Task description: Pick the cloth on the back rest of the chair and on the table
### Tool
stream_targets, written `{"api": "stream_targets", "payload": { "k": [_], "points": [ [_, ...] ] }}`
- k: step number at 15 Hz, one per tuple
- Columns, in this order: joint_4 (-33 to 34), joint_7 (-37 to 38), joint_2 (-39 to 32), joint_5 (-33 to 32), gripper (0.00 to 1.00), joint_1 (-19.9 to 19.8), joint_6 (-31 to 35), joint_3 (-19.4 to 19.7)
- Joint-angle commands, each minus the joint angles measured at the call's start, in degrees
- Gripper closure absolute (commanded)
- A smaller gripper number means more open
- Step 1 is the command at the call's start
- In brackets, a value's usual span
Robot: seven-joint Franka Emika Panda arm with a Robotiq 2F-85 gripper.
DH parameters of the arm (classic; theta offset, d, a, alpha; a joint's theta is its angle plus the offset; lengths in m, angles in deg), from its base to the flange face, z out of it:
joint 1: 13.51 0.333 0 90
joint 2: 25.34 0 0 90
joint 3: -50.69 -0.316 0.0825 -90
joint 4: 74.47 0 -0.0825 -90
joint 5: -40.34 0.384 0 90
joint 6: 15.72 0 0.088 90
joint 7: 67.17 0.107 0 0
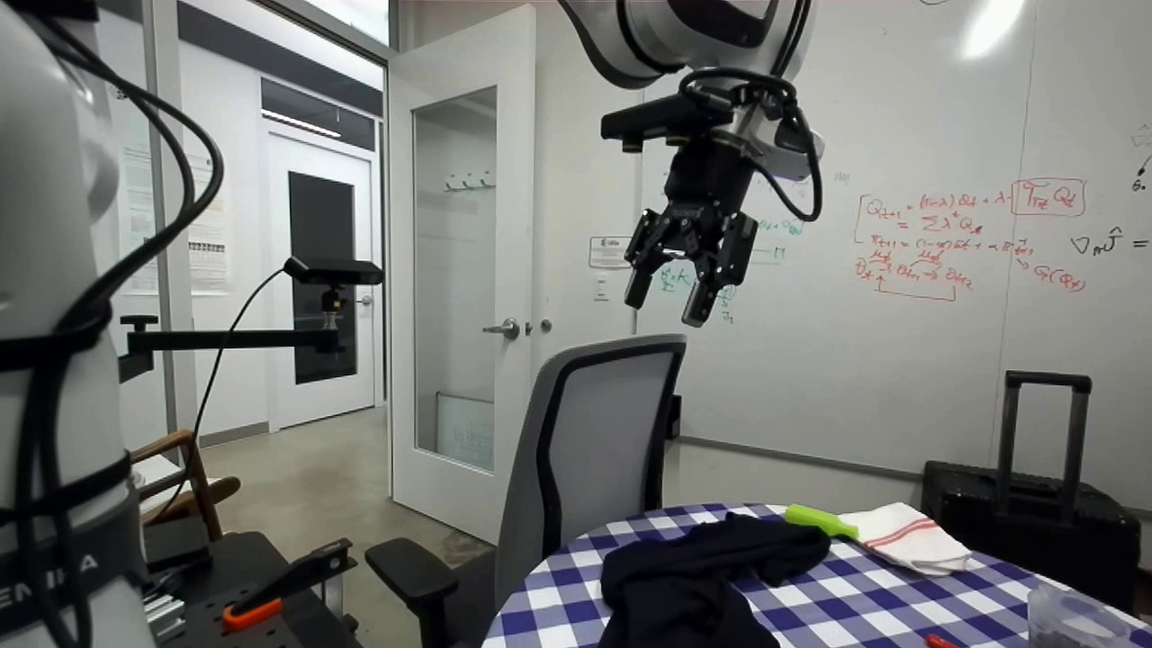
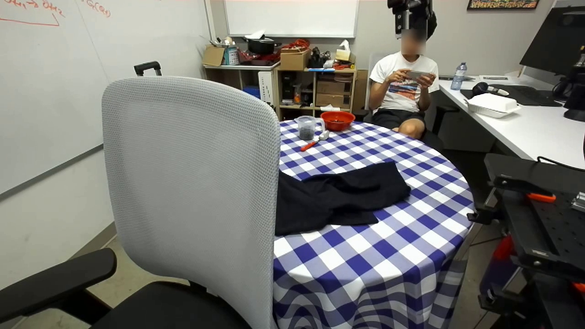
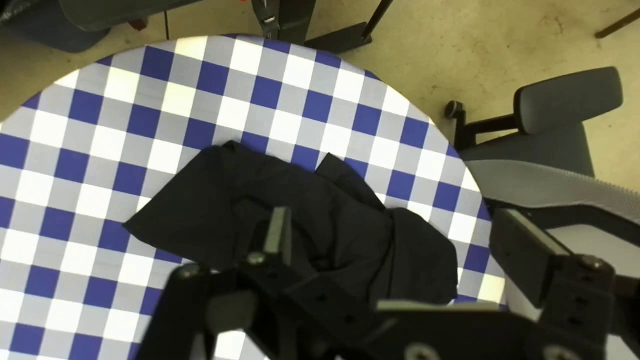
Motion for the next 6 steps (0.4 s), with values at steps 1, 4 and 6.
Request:
{"api": "stream_targets", "payload": {
  "k": [1, 4, 6],
  "points": [
    [-0.6, -1.6, 0.9, 0.1, 0.00, 0.6, 0.1, 0.5],
    [-1.2, -3.1, 1.7, 0.1, 0.00, 0.7, 0.3, 0.6],
    [-1.3, -3.2, 1.7, 0.1, 0.00, 0.7, 0.4, 0.5]
  ]
}}
